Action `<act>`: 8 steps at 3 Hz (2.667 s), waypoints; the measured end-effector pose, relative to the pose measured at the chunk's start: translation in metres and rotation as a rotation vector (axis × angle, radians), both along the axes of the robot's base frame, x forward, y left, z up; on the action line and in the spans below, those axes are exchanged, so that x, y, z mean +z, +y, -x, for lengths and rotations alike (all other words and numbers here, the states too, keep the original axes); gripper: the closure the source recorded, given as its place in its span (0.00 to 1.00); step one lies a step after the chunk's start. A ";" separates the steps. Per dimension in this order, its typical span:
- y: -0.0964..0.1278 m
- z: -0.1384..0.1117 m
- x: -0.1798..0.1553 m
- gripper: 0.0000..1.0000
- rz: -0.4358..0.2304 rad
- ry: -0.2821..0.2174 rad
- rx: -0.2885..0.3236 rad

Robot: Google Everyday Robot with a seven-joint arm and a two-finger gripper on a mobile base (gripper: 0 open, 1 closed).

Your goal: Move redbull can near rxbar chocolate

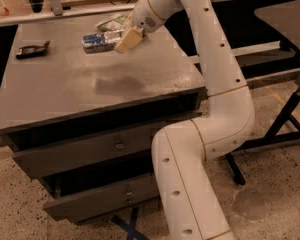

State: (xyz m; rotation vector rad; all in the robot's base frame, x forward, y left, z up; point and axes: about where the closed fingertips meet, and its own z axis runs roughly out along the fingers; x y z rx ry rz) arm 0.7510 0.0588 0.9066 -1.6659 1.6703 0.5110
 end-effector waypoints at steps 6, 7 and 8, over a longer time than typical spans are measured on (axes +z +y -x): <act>-0.016 0.109 0.127 1.00 -0.134 0.616 -0.185; -0.028 0.121 0.128 1.00 -0.099 0.644 -0.233; -0.040 0.140 0.140 1.00 -0.095 0.582 -0.239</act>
Offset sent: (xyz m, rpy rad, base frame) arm -0.0545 -0.0125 0.1325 0.0701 0.1541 0.1487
